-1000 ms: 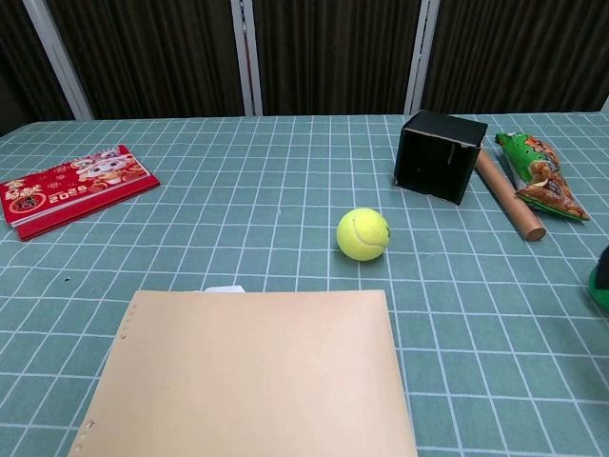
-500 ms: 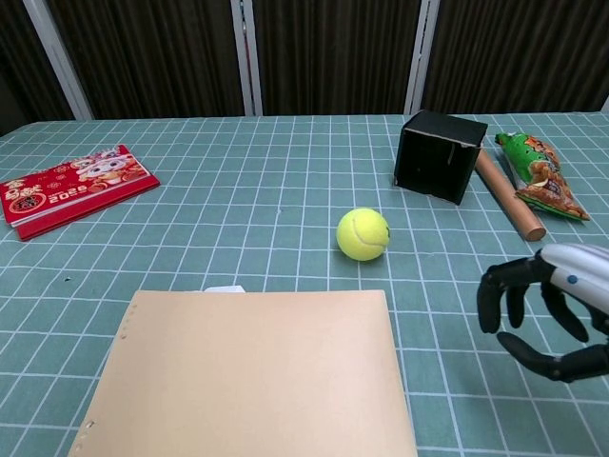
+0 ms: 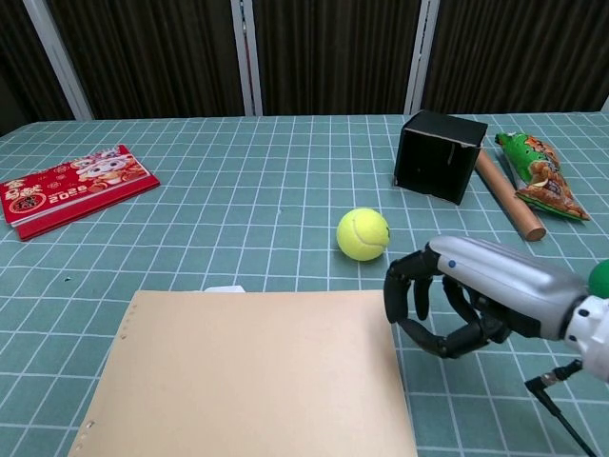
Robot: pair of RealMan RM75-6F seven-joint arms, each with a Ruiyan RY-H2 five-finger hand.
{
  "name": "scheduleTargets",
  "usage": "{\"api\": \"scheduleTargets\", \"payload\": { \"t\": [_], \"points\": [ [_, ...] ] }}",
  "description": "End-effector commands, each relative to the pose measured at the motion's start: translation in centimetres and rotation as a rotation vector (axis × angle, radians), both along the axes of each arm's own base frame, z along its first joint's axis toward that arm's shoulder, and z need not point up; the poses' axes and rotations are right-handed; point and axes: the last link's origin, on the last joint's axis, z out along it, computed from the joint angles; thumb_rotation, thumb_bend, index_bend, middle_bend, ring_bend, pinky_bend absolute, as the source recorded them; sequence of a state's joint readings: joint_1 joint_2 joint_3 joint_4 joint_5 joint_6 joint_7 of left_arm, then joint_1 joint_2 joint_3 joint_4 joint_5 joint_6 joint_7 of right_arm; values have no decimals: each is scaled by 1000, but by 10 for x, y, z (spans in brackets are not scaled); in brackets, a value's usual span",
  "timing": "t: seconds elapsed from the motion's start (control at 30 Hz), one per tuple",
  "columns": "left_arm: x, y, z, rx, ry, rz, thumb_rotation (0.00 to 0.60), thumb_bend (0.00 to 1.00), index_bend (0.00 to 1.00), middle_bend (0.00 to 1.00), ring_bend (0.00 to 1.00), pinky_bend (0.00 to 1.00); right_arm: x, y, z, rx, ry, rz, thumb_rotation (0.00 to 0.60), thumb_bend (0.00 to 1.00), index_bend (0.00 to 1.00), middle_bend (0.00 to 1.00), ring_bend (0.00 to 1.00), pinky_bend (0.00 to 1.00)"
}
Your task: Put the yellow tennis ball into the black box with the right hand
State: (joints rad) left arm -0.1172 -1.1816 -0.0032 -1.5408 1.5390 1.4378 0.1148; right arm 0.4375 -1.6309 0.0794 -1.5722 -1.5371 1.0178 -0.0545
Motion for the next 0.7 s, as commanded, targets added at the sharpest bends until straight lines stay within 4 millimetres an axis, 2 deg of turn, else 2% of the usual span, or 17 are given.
{"api": "scheduleTargets", "payload": {
  "t": [0.03, 0.4, 0.7],
  "points": [
    [0, 1, 0, 1, 1, 2, 600, 66, 0, 0, 0, 0, 9, -10, -7, 6, -16, -15, 600, 521, 509, 507, 492, 740],
    [-3, 6, -1, 31, 30, 22, 600, 66, 0, 0, 0, 0, 21, -28, -29, -49, -86, -130, 600, 522, 509, 508, 493, 740],
    [-4, 11, -4, 18, 35, 35, 600, 66, 0, 0, 0, 0, 35, -29, -46, -38, -129, -162, 600, 522, 509, 508, 492, 740]
  ]
}}
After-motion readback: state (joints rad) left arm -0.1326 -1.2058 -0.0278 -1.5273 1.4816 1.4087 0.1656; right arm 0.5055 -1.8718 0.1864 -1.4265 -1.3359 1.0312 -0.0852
